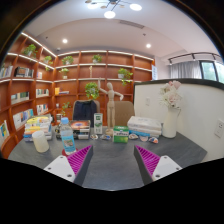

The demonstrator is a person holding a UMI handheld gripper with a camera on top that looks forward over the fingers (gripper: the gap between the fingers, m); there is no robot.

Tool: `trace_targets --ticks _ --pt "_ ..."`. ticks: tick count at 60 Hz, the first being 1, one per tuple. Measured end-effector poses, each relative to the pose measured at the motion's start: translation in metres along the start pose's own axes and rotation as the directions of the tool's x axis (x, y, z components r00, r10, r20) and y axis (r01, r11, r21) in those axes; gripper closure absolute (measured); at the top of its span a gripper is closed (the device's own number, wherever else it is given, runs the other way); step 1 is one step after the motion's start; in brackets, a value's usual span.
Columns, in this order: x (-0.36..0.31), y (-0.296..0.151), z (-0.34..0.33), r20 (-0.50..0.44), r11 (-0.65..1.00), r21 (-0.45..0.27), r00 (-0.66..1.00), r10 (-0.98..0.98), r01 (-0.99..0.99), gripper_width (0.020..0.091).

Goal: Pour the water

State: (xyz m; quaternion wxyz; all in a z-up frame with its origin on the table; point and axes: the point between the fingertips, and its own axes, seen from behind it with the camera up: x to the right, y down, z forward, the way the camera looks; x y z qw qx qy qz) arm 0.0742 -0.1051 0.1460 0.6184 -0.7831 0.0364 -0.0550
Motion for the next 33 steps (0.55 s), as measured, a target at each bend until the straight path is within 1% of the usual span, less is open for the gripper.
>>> trace_targets --ticks 10,28,33 --pt "0.009 -0.005 -0.009 0.012 0.999 0.008 0.999 0.034 -0.034 0.0271" --pt "0.011 -0.015 -0.013 0.033 0.997 0.047 0.998 0.06 -0.061 0.027" --pt "0.008 -0.013 -0.012 0.046 0.998 0.034 0.997 0.06 -0.061 0.0273"
